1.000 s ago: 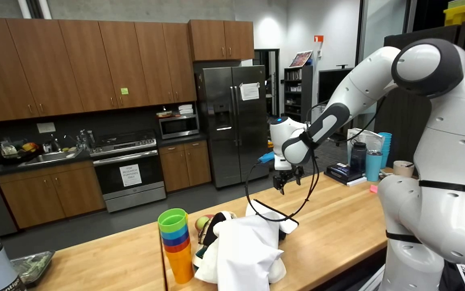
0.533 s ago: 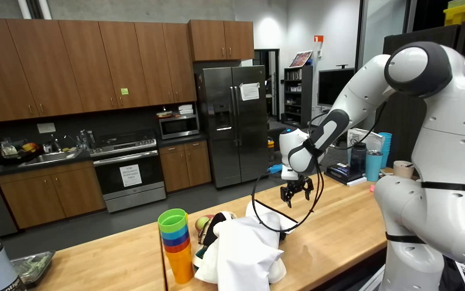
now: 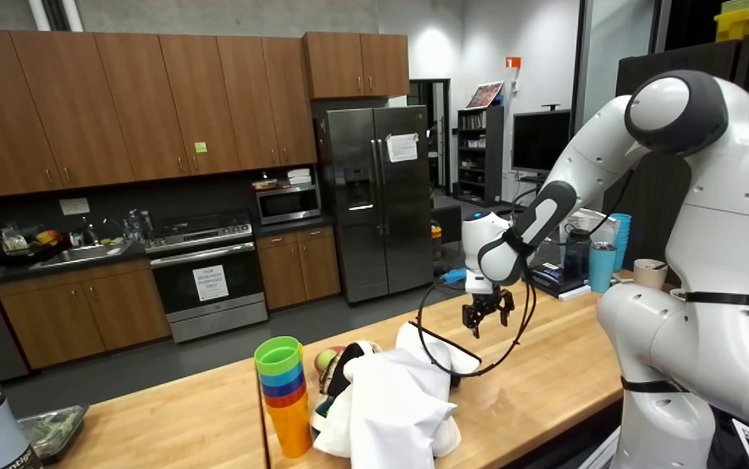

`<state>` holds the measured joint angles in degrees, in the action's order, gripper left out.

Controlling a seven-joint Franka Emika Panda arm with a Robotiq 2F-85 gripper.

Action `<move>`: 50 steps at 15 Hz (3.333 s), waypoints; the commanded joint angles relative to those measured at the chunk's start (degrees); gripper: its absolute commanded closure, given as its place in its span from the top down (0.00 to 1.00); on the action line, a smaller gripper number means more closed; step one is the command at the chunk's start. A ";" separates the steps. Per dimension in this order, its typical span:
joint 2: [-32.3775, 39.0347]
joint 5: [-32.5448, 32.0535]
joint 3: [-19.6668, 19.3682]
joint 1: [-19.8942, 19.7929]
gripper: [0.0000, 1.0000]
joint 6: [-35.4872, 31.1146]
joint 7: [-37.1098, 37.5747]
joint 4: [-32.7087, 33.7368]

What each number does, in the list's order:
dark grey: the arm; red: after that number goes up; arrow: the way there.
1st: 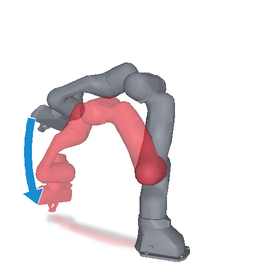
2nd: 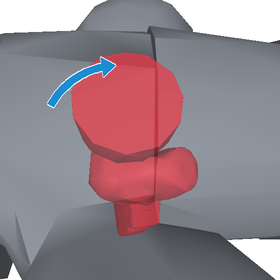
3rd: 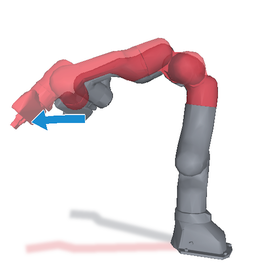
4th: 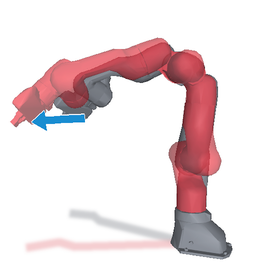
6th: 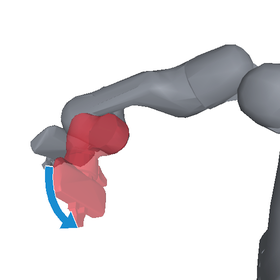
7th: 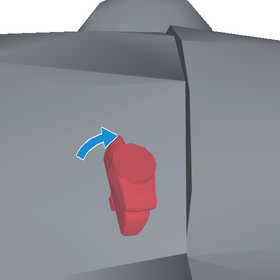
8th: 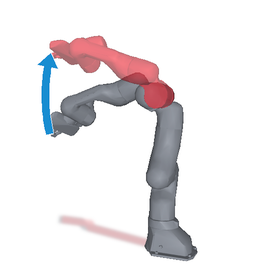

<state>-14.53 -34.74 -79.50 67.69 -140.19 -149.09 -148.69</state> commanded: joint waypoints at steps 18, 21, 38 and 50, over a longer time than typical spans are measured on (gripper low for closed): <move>-15.98 -34.99 -14.83 13.62 1.00 -6.16 0.04 -0.96; -15.93 -32.24 -20.42 18.22 1.00 -6.45 3.02 1.29; -38.52 -33.48 -35.86 30.52 1.00 2.25 0.57 13.98; -40.15 -38.54 -32.63 28.83 0.04 10.03 4.32 15.33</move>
<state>-51.36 -70.78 -112.27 96.77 -130.93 -145.29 -134.26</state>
